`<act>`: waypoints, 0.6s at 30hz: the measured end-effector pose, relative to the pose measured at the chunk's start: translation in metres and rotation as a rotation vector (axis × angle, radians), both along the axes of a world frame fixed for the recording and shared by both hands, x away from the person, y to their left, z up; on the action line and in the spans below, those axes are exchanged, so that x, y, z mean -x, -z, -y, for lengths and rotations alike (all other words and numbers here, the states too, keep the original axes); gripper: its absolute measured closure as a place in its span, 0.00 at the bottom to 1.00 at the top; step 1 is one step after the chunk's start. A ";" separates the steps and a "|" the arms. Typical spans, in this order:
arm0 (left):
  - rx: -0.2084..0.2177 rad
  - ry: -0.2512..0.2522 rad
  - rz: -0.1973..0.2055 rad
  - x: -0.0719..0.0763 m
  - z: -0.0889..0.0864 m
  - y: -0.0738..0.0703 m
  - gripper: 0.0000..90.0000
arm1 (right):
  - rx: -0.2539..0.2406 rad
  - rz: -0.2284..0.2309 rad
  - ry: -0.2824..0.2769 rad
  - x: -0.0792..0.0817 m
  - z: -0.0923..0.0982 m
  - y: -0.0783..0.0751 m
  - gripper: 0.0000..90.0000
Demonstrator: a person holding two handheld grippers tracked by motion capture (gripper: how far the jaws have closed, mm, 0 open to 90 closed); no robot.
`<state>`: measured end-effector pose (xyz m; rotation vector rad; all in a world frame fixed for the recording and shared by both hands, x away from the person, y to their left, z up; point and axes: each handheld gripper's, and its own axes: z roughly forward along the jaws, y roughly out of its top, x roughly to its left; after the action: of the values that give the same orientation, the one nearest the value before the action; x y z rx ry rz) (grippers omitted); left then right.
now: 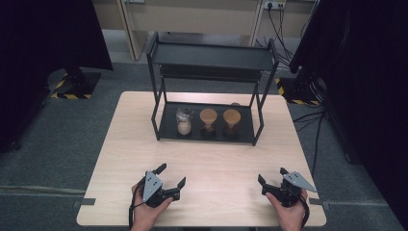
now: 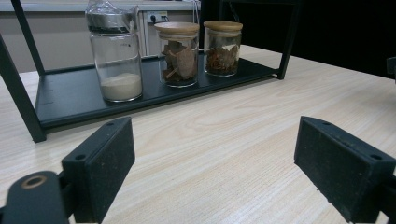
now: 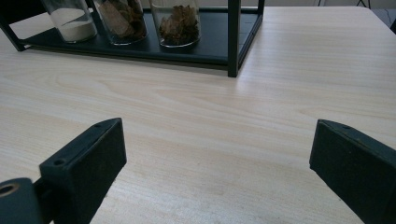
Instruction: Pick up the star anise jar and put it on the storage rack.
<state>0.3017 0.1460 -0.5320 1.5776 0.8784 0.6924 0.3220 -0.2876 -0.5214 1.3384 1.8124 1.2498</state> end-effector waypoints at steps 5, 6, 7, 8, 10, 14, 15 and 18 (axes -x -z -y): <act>0.000 0.000 0.000 0.000 0.000 0.000 0.13 | -0.002 0.004 0.002 0.000 0.000 0.000 0.05; 0.000 0.000 0.000 0.000 0.000 0.000 0.13 | -0.003 0.004 0.002 0.001 0.000 0.000 0.05; -0.001 0.001 0.000 0.000 0.000 0.000 0.13 | -0.003 0.004 0.002 0.001 0.000 0.000 0.05; 0.000 0.001 0.000 0.000 0.000 0.000 0.13 | -0.003 0.003 0.002 0.000 0.000 0.000 0.05; 0.000 0.001 0.000 0.000 0.000 0.000 0.13 | -0.002 0.003 0.002 0.000 0.000 0.000 0.05; 0.001 0.001 0.001 0.000 0.000 0.000 0.13 | -0.003 0.003 0.002 0.001 0.000 0.000 0.05; 0.001 0.001 0.001 0.000 0.000 0.000 0.13 | -0.004 0.002 0.002 0.001 0.001 0.000 0.05; 0.001 0.001 0.001 0.000 0.000 0.000 0.13 | -0.007 0.001 0.002 0.001 0.001 0.000 0.05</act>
<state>0.3015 0.1461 -0.5320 1.5767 0.8772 0.6920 0.3214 -0.2884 -0.5217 1.3435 1.8069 1.2566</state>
